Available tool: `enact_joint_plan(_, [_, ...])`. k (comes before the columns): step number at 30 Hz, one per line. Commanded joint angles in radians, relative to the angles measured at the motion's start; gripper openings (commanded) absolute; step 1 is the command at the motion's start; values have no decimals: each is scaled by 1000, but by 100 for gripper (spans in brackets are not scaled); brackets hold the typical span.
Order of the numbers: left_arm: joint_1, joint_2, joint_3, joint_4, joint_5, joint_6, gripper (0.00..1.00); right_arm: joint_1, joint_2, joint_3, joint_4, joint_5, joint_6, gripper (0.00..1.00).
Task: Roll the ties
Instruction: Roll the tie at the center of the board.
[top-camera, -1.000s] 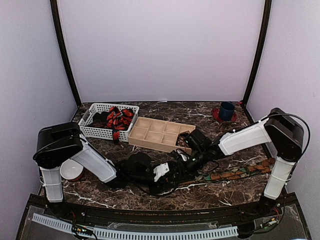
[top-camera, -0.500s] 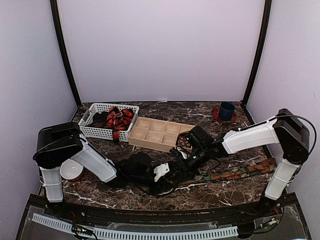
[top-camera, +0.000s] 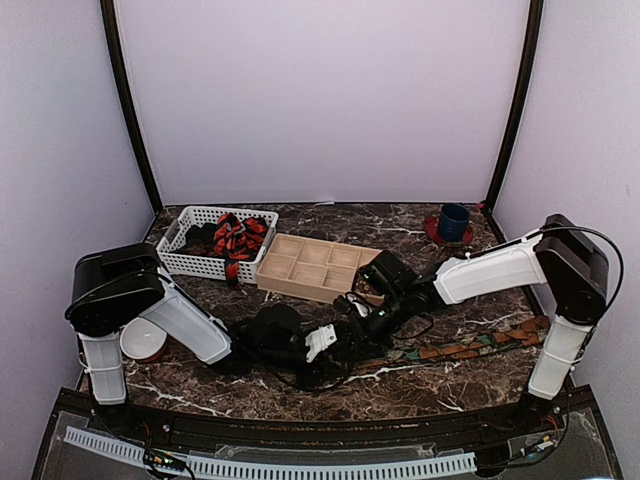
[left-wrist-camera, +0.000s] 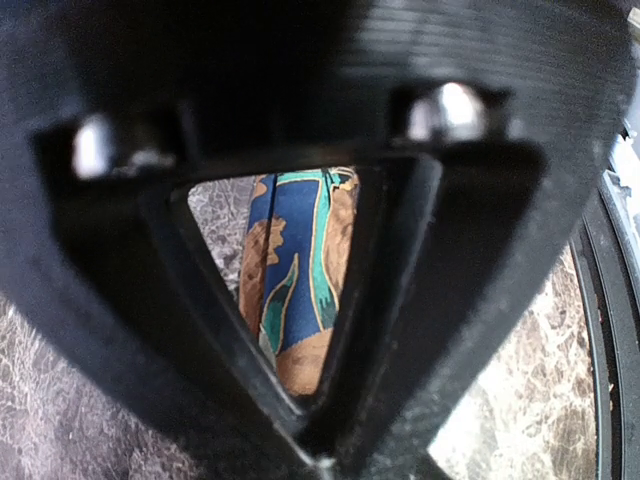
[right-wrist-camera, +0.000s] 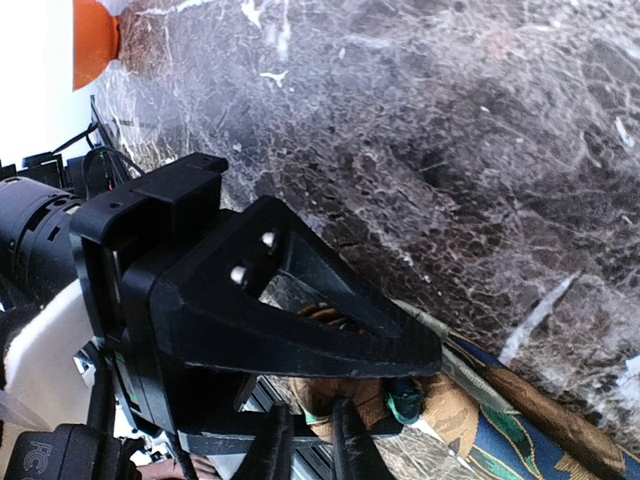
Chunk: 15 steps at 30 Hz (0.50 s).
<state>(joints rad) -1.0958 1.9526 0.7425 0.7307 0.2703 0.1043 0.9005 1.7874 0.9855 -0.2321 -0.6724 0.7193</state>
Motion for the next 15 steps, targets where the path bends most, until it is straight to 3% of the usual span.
enact_joint_plan(1, [-3, 23, -29, -185, -36, -4, 35, 35, 56, 7, -30, 60, -9, 12])
enact_joint_plan(5, [-3, 22, -32, -182, -34, -7, 35, 35, 44, -16, 3, 48, 3, 11])
enact_joint_plan(11, [-3, 22, -32, -176, -35, -25, 35, 32, -16, -92, 110, 33, 65, 24])
enact_joint_plan(15, [-3, 27, -32, -169, -34, -51, 35, 22, -61, -122, 136, 60, 97, 25])
